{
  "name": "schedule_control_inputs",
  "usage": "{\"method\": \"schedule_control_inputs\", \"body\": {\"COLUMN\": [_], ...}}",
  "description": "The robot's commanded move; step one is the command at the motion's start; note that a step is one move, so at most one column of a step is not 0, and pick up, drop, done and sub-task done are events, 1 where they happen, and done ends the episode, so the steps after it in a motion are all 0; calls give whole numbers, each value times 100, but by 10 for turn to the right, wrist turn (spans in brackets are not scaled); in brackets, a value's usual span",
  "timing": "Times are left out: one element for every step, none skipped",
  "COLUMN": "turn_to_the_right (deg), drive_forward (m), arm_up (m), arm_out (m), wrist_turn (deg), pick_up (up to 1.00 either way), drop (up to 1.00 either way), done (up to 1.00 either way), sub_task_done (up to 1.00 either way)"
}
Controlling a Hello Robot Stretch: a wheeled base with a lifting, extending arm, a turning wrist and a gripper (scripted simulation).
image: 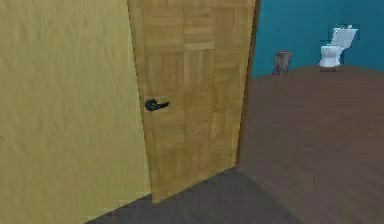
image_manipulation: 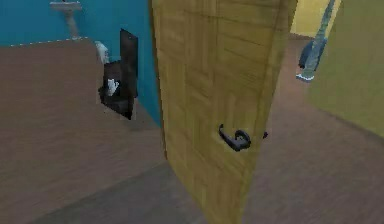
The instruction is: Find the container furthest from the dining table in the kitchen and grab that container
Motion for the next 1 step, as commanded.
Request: {"method": "schedule_control_inputs", "body": {"turn_to_the_right": [270], "drive_forward": [0], "arm_up": [0], "arm_out": [0], "wrist_turn": [0], "pick_up": [0], "drop": [0], "done": [0], "sub_task_done": [0]}}
